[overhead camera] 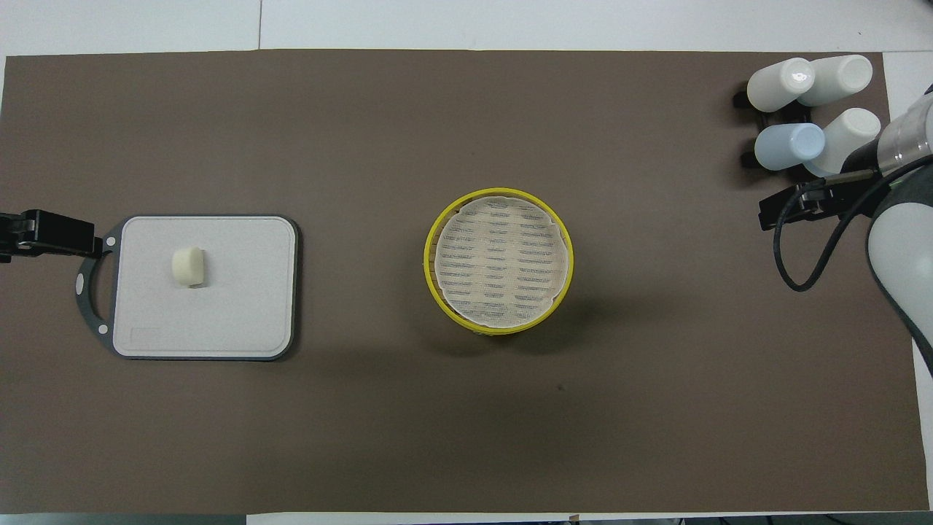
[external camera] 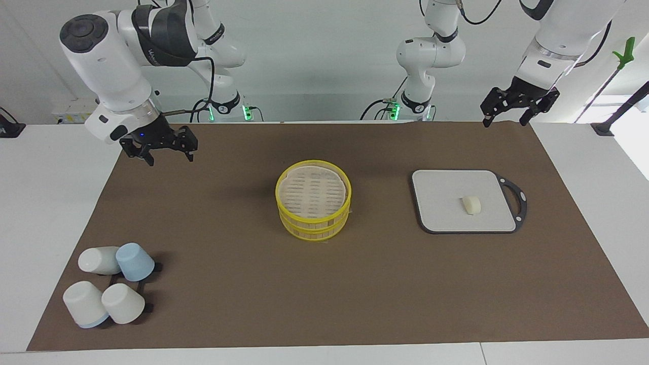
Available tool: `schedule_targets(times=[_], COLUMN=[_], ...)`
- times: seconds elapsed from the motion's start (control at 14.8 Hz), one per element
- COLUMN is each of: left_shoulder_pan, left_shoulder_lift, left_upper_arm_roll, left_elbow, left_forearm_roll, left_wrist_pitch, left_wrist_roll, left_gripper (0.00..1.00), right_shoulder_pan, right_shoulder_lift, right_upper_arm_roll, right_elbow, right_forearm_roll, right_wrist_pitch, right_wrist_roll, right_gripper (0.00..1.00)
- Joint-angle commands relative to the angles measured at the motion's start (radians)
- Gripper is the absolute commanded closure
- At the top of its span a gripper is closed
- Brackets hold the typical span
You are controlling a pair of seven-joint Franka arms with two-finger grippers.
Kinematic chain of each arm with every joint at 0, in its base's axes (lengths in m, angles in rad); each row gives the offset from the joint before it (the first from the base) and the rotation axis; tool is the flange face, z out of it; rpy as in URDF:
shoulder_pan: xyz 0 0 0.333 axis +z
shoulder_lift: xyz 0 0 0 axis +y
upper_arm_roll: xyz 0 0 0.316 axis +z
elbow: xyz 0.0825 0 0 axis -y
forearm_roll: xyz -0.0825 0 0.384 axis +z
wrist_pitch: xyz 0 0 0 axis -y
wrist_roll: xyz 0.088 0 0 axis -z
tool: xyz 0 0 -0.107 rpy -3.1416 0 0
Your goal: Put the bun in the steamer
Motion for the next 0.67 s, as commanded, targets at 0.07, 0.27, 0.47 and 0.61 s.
schedule_targets(times=[0.07, 0.27, 0.47, 0.61], left_shoulder_pan=[-0.003, -0.003, 0.006, 0.01], left_shoulder_lift=[-0.001, -0.001, -0.005, -0.047], left_upper_arm_roll=[0.001, 0.001, 0.001, 0.008], left_elbow=[0.001, 0.0, -0.017, -0.124], left_forearm_roll=[-0.012, -0.012, -0.012, -0.012], left_wrist_pitch=[0.01, 0.012, 0.029, 0.108], left_wrist_roll=[0.001, -0.001, 0.001, 0.004], left_gripper=[0.0, 0.0, 0.0, 0.0], right_shoulder_pan=[-0.002, 0.0, 0.021, 0.097], right_shoulder_lift=[-0.028, -0.028, -0.023, -0.008], right_upper_arm_roll=[0.005, 0.005, 0.019, 0.019], right_elbow=[-0.029, -0.03, -0.029, -0.024], right_forearm_roll=[0.008, 0.008, 0.014, 0.017], right_wrist_pitch=[-0.004, -0.003, 0.048, 0.083], right_wrist_roll=[-0.015, -0.013, 0.026, 0.149], right_gripper=[0.0, 0.0, 0.0, 0.0])
